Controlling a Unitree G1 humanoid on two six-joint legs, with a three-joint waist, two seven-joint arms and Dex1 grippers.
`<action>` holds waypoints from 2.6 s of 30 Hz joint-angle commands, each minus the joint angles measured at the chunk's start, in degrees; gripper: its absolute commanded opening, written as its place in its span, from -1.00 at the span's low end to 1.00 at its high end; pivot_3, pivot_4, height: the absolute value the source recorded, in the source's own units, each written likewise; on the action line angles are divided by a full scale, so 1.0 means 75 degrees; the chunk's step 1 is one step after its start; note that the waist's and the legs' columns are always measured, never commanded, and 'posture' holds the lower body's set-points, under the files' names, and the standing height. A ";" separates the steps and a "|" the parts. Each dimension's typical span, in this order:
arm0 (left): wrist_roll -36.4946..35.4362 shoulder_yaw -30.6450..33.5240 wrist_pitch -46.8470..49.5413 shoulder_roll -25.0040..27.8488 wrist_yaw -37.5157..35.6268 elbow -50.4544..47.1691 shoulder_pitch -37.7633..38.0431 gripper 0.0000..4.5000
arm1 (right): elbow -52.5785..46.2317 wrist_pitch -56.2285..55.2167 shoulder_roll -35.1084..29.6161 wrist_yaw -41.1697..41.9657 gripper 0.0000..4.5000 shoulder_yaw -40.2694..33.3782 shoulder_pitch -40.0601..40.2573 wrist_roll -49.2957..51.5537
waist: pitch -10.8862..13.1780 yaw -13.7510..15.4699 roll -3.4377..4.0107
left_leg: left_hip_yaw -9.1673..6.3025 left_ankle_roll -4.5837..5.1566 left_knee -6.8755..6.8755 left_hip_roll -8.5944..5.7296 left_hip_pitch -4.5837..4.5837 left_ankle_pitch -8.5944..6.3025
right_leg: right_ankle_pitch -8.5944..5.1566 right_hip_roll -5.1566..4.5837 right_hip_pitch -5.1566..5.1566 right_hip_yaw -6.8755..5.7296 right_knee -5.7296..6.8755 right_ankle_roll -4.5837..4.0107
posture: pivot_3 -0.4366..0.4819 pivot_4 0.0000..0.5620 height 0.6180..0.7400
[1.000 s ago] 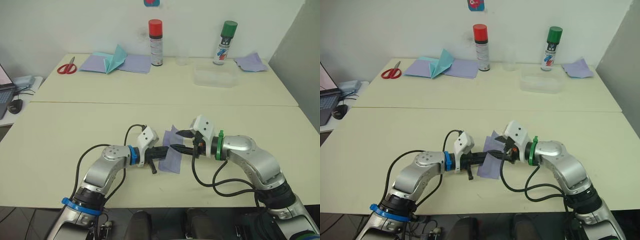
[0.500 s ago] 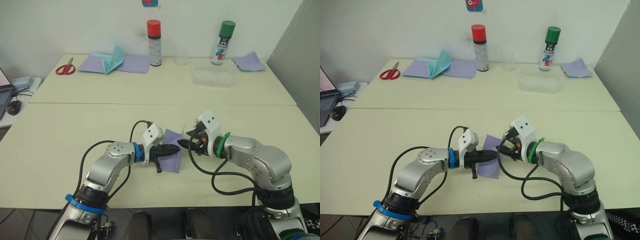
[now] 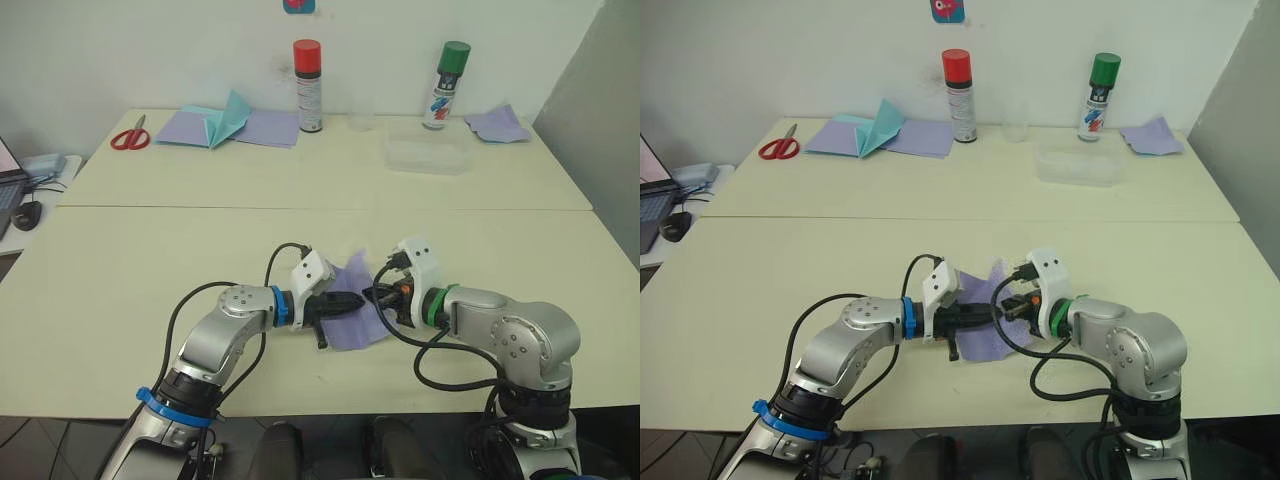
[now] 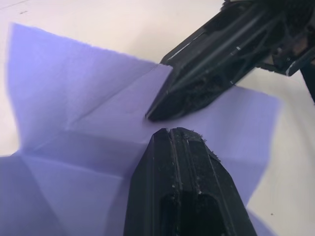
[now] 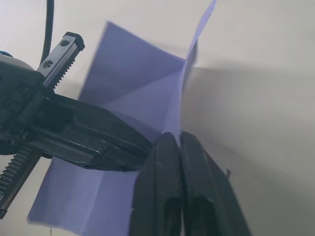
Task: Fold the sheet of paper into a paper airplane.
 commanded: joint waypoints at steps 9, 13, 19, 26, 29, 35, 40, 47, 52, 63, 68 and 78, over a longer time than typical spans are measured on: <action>0.0809 -0.0273 -0.0449 0.0513 0.0121 0.0187 0.0278 -1.00 | -0.0034 0.0301 0.0467 -0.0444 -0.98 -0.0859 0.0098 -0.0083 | 0.0000 -0.0004 0.0000 | -0.0001 0.0000 -0.0007 0.0005 -0.0003 0.0000 | -0.0001 0.0003 -0.0007 0.0000 0.0000 -0.0001 | -0.05 -0.47 1.00; 0.0967 -0.0268 -0.0532 0.0555 0.0245 0.0267 0.0296 -1.00 | -0.0099 0.0640 0.0838 -0.0676 -0.98 -0.1251 0.0165 -0.0134 | -0.0001 -0.0004 0.0001 | 0.0001 0.0000 -0.0004 0.0006 -0.0002 0.0000 | 0.0000 0.0001 -0.0006 0.0001 0.0001 -0.0001 | -0.05 -0.47 1.00; 0.1174 -0.0385 -0.0471 0.0567 0.0380 0.0357 0.0371 -1.00 | -0.0047 0.0685 0.0889 -0.0703 -0.98 -0.1294 0.0513 -0.0122 | -0.0004 -0.0007 0.0004 | -0.0001 0.0000 -0.0005 0.0005 0.0003 0.0000 | 0.0000 0.0001 -0.0001 0.0000 0.0001 0.0000 | -0.05 -0.47 1.00; 0.1237 -0.0300 -0.0533 0.0567 0.0586 0.0202 0.0521 -1.00 | -0.0050 0.0685 0.1047 -0.0831 -0.98 -0.1554 0.0736 -0.0058 | -0.0005 -0.0009 0.0006 | -0.0002 0.0000 -0.0005 0.0007 0.0005 0.0000 | 0.0000 0.0000 0.0000 0.0000 0.0001 0.0000 | -0.05 -0.47 1.00; 0.1281 -0.0314 -0.0633 0.0579 0.0614 0.0248 0.0506 -1.00 | -0.0137 0.0685 0.1172 -0.0966 -0.98 -0.1575 0.0920 0.0099 | -0.0005 -0.0008 0.0006 | -0.0001 0.0000 -0.0006 0.0006 0.0004 0.0000 | -0.0001 0.0001 0.0000 0.0001 0.0000 0.0000 | -0.05 -0.47 1.00; 0.1328 -0.0427 -0.0542 0.0658 0.0520 0.0254 0.0528 -1.00 | -0.0028 0.0685 0.1173 -0.1152 -0.98 -0.1630 0.0987 0.0148 | -0.0005 -0.0015 0.0006 | -0.0001 0.0000 -0.0006 0.0008 0.0005 0.0000 | -0.0001 0.0000 -0.0001 0.0000 -0.0001 0.0000 | -0.05 -0.47 1.00; 0.1385 -0.0533 -0.0587 0.0670 0.0536 0.0326 0.0550 -1.00 | -0.0024 0.0685 0.1068 -0.1207 -0.98 -0.1536 0.1045 0.0168 | -0.0006 -0.0017 0.0007 | 0.0000 0.0000 -0.0007 0.0008 0.0005 0.0000 | -0.0001 -0.0001 0.0000 0.0001 -0.0003 -0.0001 | -0.05 -0.47 1.00; 0.1578 -0.0672 -0.0933 0.0697 0.0496 0.0589 0.0510 -1.00 | -0.0323 0.0669 0.0514 -0.0805 -0.09 -0.1685 0.0874 0.0382 | -0.0010 -0.0016 0.0008 | -0.0002 0.0000 -0.0007 0.0008 0.0008 0.0000 | -0.0001 -0.0003 0.0002 -0.0001 -0.0004 0.0000 | -0.05 -0.47 1.00; 0.1642 -0.0660 -0.1149 0.0639 0.0492 0.0819 0.0418 -1.00 | -0.0276 -0.1217 -0.1341 0.0285 0.70 -0.1181 0.0759 0.0258 | -0.0007 -0.0013 0.0012 | 0.0004 0.0000 -0.0004 0.0006 0.0009 0.0000 | 0.0001 -0.0013 0.0004 0.0003 -0.0007 0.0004 | -0.05 -0.47 1.00; 0.1642 -0.0648 -0.1376 0.0552 0.0481 0.1056 0.0333 -1.00 | 0.0426 -0.6988 -0.2887 0.3672 -0.08 0.1358 0.0653 -0.0763 | -0.0007 -0.0005 0.0015 | -0.0004 0.0001 -0.0002 0.0005 0.0017 0.0000 | 0.0002 0.0003 0.0014 -0.0007 -0.0013 0.0007 | -0.05 -0.47 1.00; 0.1631 -0.0626 -0.1428 0.0545 0.0455 0.1142 0.0291 -1.00 | 0.1426 -0.7472 -0.2479 0.3732 -0.91 0.2288 0.0565 -0.1245 | -0.0008 0.0000 0.0013 | 0.0002 0.0000 0.0005 0.0004 0.0017 0.0001 | 0.0008 -0.0001 0.0016 -0.0003 -0.0013 0.0017 | -0.05 -0.47 1.00; 0.1589 -0.0542 -0.1491 0.0546 0.0431 0.1143 0.0293 -1.00 | 0.3000 -0.7522 -0.1884 0.2929 -0.99 0.2836 0.0676 -0.2243 | -0.0008 0.0007 0.0013 | 0.0002 0.0000 0.0004 0.0005 0.0018 0.0001 | 0.0007 -0.0002 0.0015 0.0000 -0.0010 0.0015 | -0.05 -0.47 1.00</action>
